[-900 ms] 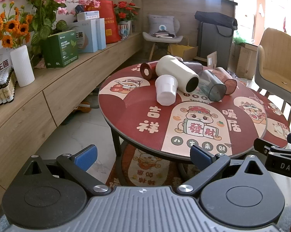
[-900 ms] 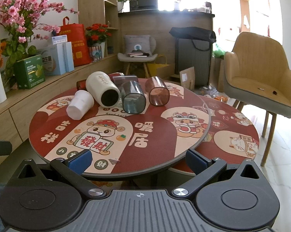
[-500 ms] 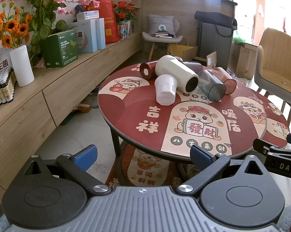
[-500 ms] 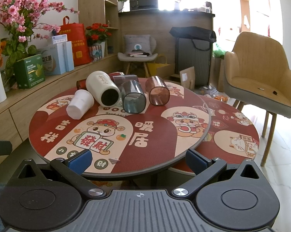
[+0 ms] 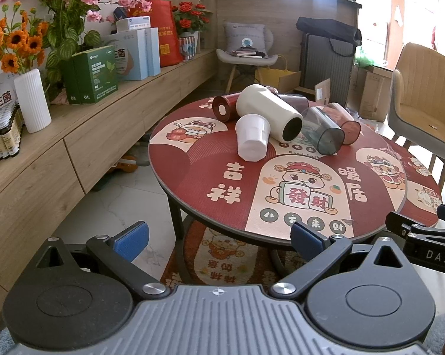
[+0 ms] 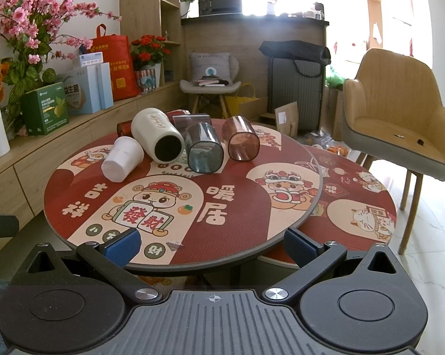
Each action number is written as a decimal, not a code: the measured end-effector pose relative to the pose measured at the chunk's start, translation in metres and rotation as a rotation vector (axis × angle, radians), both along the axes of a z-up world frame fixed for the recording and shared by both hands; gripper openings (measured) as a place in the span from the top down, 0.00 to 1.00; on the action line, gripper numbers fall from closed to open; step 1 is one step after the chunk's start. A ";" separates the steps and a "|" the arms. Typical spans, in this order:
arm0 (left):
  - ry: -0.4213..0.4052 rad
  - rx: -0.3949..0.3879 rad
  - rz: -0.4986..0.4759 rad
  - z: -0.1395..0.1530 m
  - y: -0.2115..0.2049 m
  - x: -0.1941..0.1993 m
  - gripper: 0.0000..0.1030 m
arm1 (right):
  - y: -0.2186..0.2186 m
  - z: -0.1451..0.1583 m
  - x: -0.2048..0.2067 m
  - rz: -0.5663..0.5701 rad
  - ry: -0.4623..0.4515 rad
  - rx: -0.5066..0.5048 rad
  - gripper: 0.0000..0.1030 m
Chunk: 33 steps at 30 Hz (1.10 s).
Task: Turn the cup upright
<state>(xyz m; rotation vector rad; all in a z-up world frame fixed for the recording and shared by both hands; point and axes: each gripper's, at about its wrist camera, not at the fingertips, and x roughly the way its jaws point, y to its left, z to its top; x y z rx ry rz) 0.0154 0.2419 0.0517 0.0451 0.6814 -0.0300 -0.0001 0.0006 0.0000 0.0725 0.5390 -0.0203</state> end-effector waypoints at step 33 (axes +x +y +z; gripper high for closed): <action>0.051 0.034 -0.055 0.053 0.015 0.080 0.00 | -0.004 0.066 0.065 0.004 0.135 -0.091 0.00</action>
